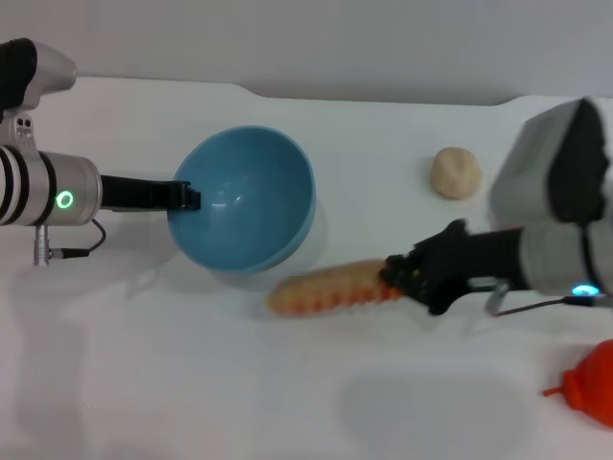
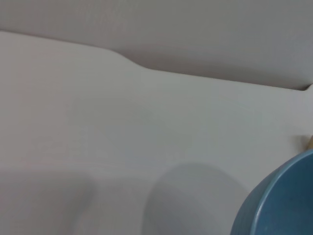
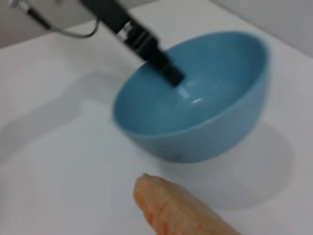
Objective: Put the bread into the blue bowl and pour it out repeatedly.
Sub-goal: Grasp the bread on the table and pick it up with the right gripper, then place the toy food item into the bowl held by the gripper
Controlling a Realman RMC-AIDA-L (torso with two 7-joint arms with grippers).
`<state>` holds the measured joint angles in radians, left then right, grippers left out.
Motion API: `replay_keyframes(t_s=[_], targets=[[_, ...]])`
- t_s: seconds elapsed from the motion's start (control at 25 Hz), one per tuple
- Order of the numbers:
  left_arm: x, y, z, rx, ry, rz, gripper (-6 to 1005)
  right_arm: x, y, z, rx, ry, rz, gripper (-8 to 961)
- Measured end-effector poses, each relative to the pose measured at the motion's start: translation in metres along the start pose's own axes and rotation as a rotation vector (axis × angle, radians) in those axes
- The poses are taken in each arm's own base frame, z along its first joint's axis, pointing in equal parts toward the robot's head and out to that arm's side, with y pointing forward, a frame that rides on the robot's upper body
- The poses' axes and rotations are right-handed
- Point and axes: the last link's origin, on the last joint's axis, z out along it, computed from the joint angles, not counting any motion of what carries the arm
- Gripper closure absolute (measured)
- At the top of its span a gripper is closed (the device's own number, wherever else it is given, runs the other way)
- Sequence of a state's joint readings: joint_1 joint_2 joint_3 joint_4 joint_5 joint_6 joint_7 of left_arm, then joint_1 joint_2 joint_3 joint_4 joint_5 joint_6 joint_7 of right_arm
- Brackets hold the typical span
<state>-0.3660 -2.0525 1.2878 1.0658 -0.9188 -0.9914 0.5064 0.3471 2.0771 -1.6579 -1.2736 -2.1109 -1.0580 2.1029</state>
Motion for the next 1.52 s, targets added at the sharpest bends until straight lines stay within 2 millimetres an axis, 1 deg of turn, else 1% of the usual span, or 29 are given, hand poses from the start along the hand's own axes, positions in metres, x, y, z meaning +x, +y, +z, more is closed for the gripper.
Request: replay_keyframes(t_s=[0.12, 0.24, 0.36, 0.52, 0.6, 0.64, 0.72, 0.84, 1.0, 1.24, 1.28, 1.32, 1.52], targets=[[-0.002, -0.001, 0.001, 0.001, -0.006, -0.004, 1000, 0.002, -0.012, -0.018, 0.018, -0.027, 0.028, 848], [-0.003, -0.002, 0.002, 0.002, -0.013, -0.005, 1000, 0.000, -0.017, -0.033, 0.015, -0.068, 0.030, 855], [-0.006, -0.002, 0.005, 0.002, -0.028, -0.010, 1001, -0.004, -0.022, -0.050, 0.008, -0.146, 0.038, 861], [-0.011, -0.005, 0.010, 0.020, -0.069, 0.001, 1001, -0.012, -0.026, -0.070, 0.003, -0.276, 0.027, 870], [-0.014, -0.005, 0.012, 0.027, -0.093, 0.009, 1001, -0.019, -0.024, -0.075, -0.005, -0.321, -0.001, 873], [-0.017, 0.001, 0.018, 0.016, -0.145, 0.026, 1001, -0.022, -0.023, -0.077, -0.007, -0.334, -0.018, 875], [-0.019, 0.008, 0.022, 0.002, -0.178, 0.043, 1000, -0.028, -0.018, -0.075, -0.022, -0.347, -0.052, 877], [-0.021, 0.025, 0.031, -0.020, -0.232, 0.091, 1000, -0.037, -0.012, -0.071, -0.046, -0.358, -0.083, 881], [-0.021, 0.047, 0.039, -0.047, -0.266, 0.138, 1000, -0.040, -0.006, -0.064, -0.071, -0.361, -0.109, 883], [-0.013, 0.085, 0.044, -0.131, -0.279, 0.206, 1001, -0.030, -0.001, -0.050, -0.111, -0.327, -0.084, 884], [-0.013, 0.085, 0.044, -0.131, -0.279, 0.206, 1001, -0.027, -0.001, -0.047, -0.118, -0.320, -0.074, 884], [-0.009, 0.091, 0.044, -0.145, -0.274, 0.219, 1001, -0.025, -0.001, -0.046, -0.122, -0.315, -0.065, 884], [-0.002, 0.102, 0.043, -0.179, -0.257, 0.224, 1001, -0.010, -0.004, -0.037, -0.125, -0.292, -0.001, 885]])
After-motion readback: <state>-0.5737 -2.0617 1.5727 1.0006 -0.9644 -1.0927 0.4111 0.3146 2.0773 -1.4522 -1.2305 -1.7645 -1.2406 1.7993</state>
